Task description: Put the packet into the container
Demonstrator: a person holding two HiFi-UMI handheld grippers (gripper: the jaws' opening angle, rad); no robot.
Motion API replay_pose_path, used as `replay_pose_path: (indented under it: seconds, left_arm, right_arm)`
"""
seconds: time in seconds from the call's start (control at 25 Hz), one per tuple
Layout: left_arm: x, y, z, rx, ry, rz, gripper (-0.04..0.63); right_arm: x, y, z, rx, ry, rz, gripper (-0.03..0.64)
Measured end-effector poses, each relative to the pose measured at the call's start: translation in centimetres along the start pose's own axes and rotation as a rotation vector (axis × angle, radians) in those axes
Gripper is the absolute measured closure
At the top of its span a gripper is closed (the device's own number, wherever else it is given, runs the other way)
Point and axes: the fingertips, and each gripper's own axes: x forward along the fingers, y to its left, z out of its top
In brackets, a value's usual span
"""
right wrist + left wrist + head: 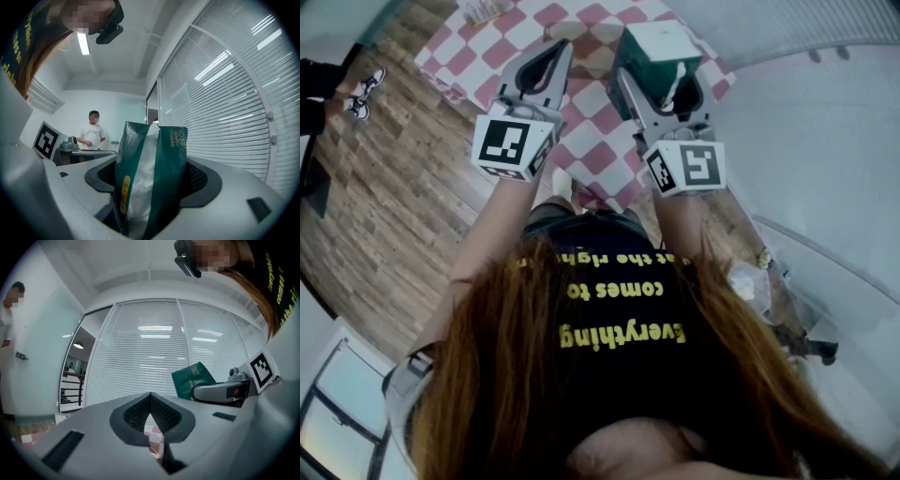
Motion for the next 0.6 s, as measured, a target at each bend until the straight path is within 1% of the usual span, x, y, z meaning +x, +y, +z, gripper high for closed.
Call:
replay_pose_path:
  seconds: [0.2,0.44,0.6]
  left_arm:
    - [-0.1,0.7,-0.3,0.001,0.011,0.030,0.594]
    - [-0.7,1.5,-1.2,0.018,0.016,0.082,0.595]
    - [-1.1,2.6,-1.5,0.016,0.029,0.110,0.595]
  right_arm:
    - [1.7,0.0,-0.8,-0.044,0.038,0.057,0.239]
    - [3.5,0.3,-2.4,-0.107,0.078,0.156,0.239]
    - [5.3,0.6,-3.3,-0.149,0.128,0.230,0.239]
